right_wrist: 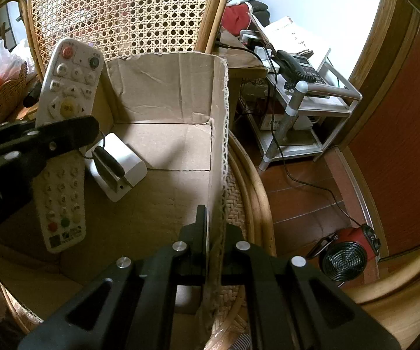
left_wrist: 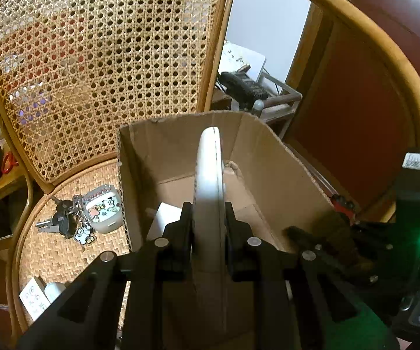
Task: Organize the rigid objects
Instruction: 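Lower the remote into the box and open the left gripper, then move the left gripper back toward the items on the chair seat, then grasp the second white square power adapter with the left gripper, then carry the adapter into the box and open the left gripper, then grasp the small white Midea remote with the left gripper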
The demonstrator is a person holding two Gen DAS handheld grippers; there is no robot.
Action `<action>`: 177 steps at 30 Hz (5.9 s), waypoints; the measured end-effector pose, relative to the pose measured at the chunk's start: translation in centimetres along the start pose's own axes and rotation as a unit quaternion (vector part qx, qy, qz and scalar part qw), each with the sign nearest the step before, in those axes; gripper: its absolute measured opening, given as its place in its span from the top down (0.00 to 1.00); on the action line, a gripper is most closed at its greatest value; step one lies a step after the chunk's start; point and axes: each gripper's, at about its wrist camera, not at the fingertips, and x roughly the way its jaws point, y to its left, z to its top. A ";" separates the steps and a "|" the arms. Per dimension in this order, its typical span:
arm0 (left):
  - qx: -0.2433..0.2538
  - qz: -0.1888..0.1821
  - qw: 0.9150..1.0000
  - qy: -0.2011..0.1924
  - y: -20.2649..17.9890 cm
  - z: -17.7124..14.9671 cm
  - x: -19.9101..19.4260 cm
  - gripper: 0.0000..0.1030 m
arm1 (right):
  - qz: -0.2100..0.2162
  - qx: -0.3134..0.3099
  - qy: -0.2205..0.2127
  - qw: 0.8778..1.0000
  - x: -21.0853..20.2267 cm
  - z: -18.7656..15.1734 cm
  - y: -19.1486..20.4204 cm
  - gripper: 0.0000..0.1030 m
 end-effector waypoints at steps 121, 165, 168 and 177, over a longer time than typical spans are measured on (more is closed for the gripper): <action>-0.006 0.033 0.998 0.048 3.0 -17.1 -7.3 0.49 | 0.008 -0.021 -0.002 1.000 0.2 0.1 0.4 0.95; 0.026 0.049 0.998 -0.032 0.3 -4.1 -11.2 0.25 | 0.008 -0.021 -0.001 1.000 0.5 0.0 0.6 0.95; 0.004 0.079 0.997 -0.024 3.3 -5.5 -11.9 0.25 | 0.008 -0.021 -0.001 1.000 0.7 0.0 0.7 0.95; -0.068 0.142 0.986 0.055 10.9 -12.0 -8.8 0.26 | 0.008 -0.021 -0.001 1.000 0.7 0.0 0.7 0.95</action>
